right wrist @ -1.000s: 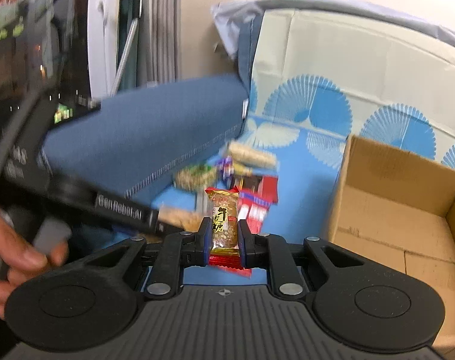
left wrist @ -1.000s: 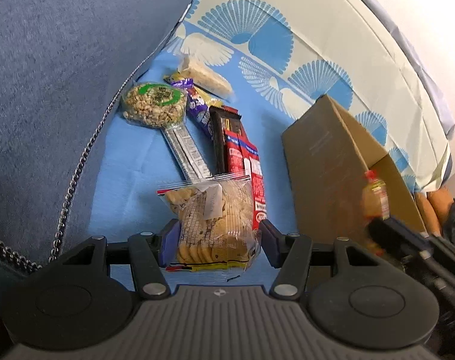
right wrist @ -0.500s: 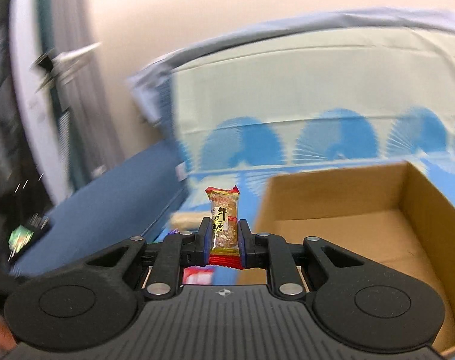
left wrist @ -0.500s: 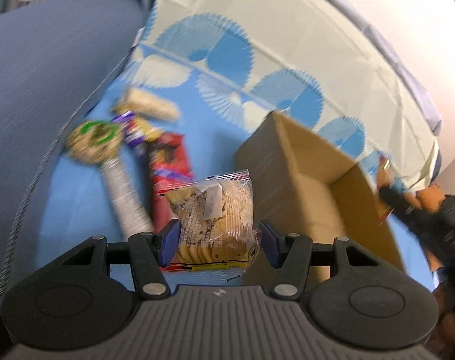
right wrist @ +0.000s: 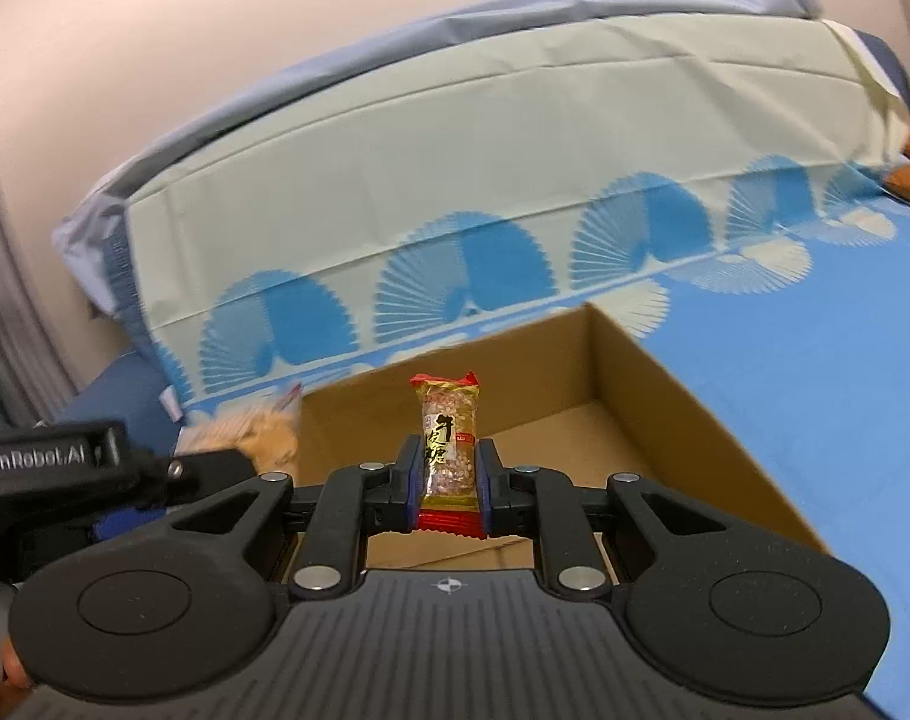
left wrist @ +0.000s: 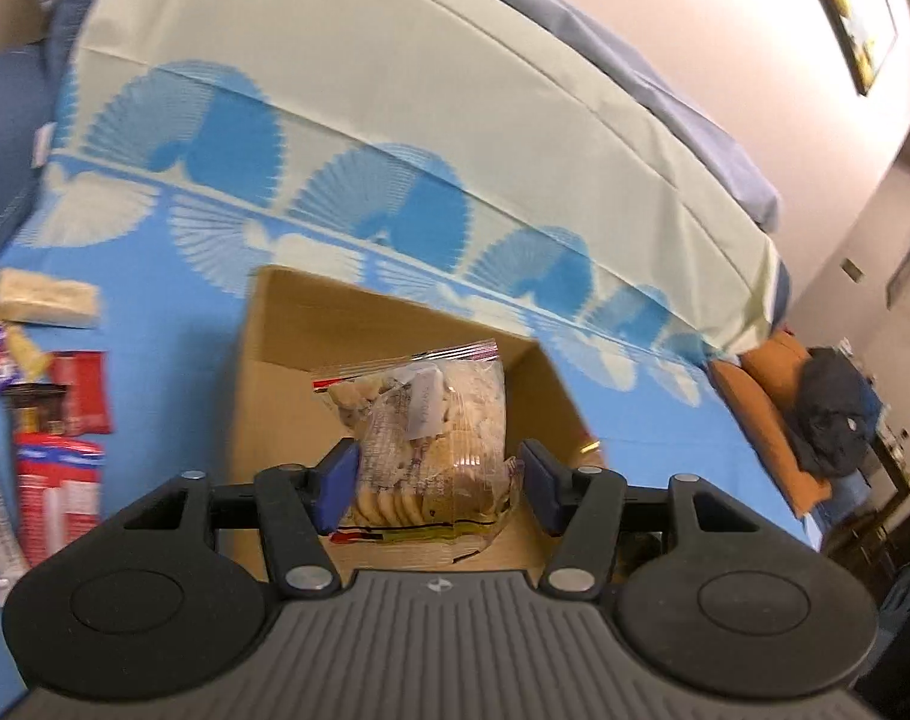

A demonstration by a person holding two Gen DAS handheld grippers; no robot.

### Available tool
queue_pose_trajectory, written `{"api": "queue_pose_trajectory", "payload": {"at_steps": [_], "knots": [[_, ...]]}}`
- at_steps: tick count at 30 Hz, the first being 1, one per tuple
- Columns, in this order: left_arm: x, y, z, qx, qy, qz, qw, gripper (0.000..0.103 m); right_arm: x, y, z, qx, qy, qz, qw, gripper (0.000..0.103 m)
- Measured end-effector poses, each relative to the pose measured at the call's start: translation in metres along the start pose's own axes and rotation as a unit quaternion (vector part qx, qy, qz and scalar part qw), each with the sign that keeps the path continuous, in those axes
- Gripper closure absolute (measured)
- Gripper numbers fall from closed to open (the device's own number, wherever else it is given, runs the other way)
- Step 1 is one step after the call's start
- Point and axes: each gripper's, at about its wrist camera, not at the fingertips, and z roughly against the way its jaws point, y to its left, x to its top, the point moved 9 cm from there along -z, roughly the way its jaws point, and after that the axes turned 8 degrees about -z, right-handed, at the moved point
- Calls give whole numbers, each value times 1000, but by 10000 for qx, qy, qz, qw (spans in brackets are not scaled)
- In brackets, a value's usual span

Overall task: Organize snacks
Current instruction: 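Carry the cracker bag into the box with the left gripper while the right drops the granola bar, then return both tools from the box to the snack pile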

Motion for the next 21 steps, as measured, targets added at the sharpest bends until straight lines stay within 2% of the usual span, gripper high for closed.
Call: {"api": "queue_pose_trajectory", "payload": {"at_steps": [2, 3, 4, 5, 8, 12, 17, 19, 21], "knots": [[3, -12, -4, -25, -27, -98, 9999, 19, 4, -11, 2, -183, -15, -135, 9997, 82], [4, -17, -3, -55, -74, -149, 9998, 18, 4, -15, 1, -248, 3, -182, 9995, 77], [5, -21, -4, -76, -102, -196, 9997, 18, 5, -17, 0, -271, 18, -219, 9994, 62], [4, -24, -4, -82, -109, -234, 9996, 18, 5, -19, 0, -286, 18, -251, 9993, 55], [3, -25, 0, -63, -219, -277, 9994, 18, 4, -17, 0, -328, 33, -149, 9993, 55], [-3, -16, 17, 49, -561, -360, 9978, 18, 4, -15, 0, -396, 36, -7, 9992, 55], [-20, 13, 43, 207, -589, -456, 9970, 19, 2, -8, 2, -418, -67, 182, 9989, 55], [-29, 35, 53, 227, -483, -353, 9979, 24, 1, -5, 4, -384, -110, 244, 9989, 55], [-40, 63, 62, 391, -330, -307, 9982, 39, 0, -1, 6, -359, -153, 325, 9987, 55]]}}
